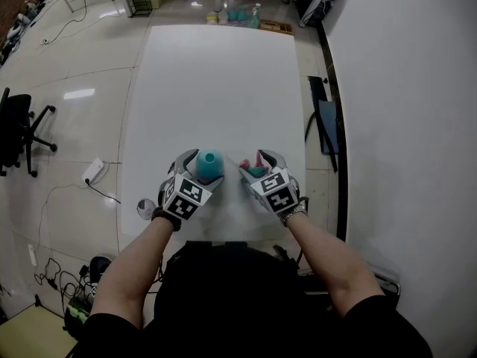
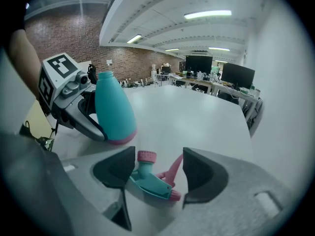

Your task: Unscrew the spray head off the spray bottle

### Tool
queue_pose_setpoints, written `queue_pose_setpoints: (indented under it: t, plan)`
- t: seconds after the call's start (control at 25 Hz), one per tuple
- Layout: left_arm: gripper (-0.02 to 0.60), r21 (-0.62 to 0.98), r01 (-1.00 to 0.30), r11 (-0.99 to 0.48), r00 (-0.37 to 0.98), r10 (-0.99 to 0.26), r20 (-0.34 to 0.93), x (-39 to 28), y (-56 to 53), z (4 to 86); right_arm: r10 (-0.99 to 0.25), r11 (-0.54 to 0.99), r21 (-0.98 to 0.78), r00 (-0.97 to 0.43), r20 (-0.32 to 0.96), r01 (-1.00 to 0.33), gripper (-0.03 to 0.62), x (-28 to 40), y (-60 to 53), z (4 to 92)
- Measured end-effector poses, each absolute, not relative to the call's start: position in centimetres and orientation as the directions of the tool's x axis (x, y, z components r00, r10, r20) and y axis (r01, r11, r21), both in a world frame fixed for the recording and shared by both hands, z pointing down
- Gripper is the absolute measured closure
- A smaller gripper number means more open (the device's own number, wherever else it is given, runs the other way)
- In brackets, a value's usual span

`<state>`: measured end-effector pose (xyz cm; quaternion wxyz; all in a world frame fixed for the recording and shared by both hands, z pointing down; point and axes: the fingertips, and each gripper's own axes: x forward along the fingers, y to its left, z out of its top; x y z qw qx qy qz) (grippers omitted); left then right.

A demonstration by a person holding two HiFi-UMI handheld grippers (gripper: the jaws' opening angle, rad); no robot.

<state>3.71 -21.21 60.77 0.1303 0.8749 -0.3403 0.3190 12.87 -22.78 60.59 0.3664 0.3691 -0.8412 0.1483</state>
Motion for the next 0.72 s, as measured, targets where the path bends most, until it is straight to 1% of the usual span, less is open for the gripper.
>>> queue_pose_setpoints:
  t: [0.72]
  plan:
    - [0.143, -0.018, -0.710, -0.704, 0.546, -0.566, 0.618, 2.9, -20.4, 59.0, -0.538, 0.681, 0.033, -0.468, 0.701, -0.732, 0.310, 13.1, -21.5, 58.9]
